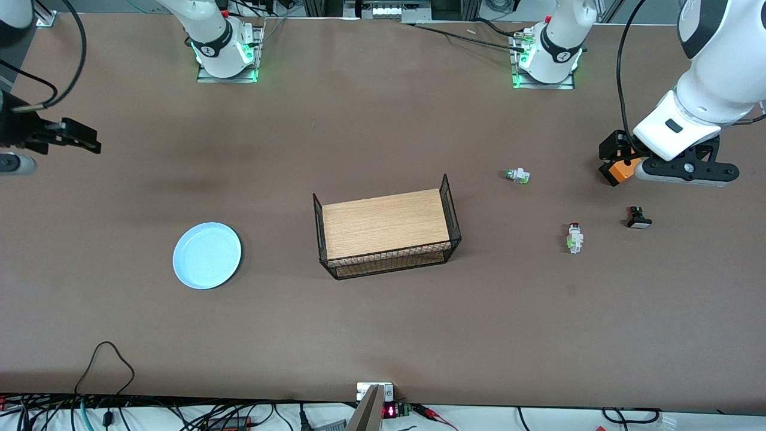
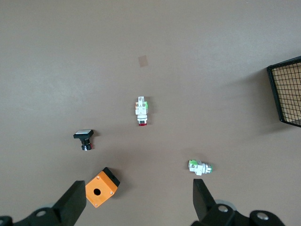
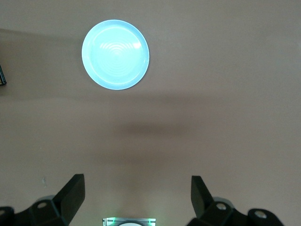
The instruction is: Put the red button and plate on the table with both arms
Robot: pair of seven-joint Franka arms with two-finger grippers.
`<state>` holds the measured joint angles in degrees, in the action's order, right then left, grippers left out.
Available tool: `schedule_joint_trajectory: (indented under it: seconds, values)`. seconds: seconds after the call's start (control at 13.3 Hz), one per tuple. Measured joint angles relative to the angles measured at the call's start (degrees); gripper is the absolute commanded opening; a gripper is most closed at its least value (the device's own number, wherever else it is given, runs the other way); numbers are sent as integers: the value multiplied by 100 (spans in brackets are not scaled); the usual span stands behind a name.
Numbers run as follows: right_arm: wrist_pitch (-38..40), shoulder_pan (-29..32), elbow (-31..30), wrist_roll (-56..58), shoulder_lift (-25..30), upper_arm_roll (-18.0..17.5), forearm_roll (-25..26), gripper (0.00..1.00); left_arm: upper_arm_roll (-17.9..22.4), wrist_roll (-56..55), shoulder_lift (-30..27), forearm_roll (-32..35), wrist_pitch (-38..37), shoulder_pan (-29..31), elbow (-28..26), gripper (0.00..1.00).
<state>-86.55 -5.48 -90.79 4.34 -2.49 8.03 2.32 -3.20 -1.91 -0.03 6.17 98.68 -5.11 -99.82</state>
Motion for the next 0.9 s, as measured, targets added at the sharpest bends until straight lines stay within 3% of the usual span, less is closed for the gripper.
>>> schedule_joint_trajectory:
  seconds: [0.23,0.38,0.9]
  values:
    - [-7,341,-93,-32,206,-511,42,100,1,0,0,-100,0,0,0,100]
    - [-112,247,-83,-74,174,-683,252,100,3,0,0,-125,0,0,1,100]
    - [-182,297,133,-113,-43,-604,296,100,1,0,0,-131,0,0,73,100]
